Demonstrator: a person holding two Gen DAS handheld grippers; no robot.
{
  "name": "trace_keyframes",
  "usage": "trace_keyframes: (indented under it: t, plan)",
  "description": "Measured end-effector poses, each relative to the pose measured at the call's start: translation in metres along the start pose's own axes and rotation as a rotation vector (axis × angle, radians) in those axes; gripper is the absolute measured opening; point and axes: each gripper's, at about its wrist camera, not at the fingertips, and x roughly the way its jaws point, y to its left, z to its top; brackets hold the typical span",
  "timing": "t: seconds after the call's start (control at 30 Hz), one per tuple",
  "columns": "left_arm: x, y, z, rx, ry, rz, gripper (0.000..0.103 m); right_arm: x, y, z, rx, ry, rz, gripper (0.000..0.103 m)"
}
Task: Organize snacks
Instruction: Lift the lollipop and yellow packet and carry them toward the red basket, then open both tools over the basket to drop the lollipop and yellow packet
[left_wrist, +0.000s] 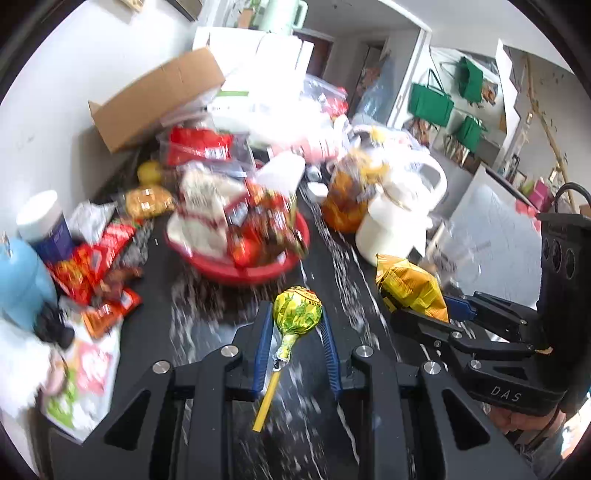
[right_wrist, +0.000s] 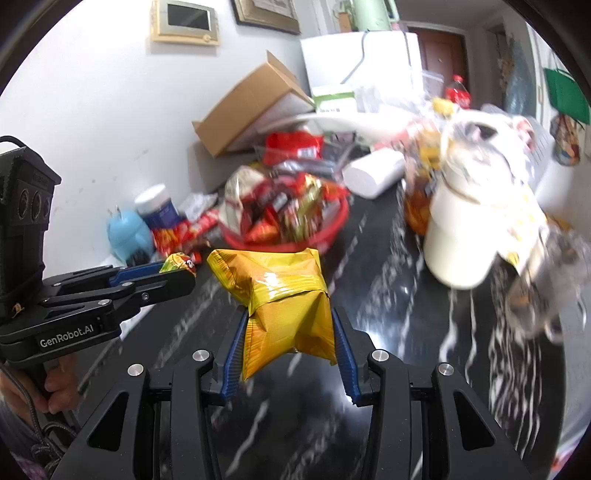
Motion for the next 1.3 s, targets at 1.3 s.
trace_keyframes:
  t: [1.3]
  plan:
    - [0.11,0.045,0.14,0.06,0.069,0.069,0.055,0.102,-0.035,0.12,-0.08,0.008,-0.024,0.043]
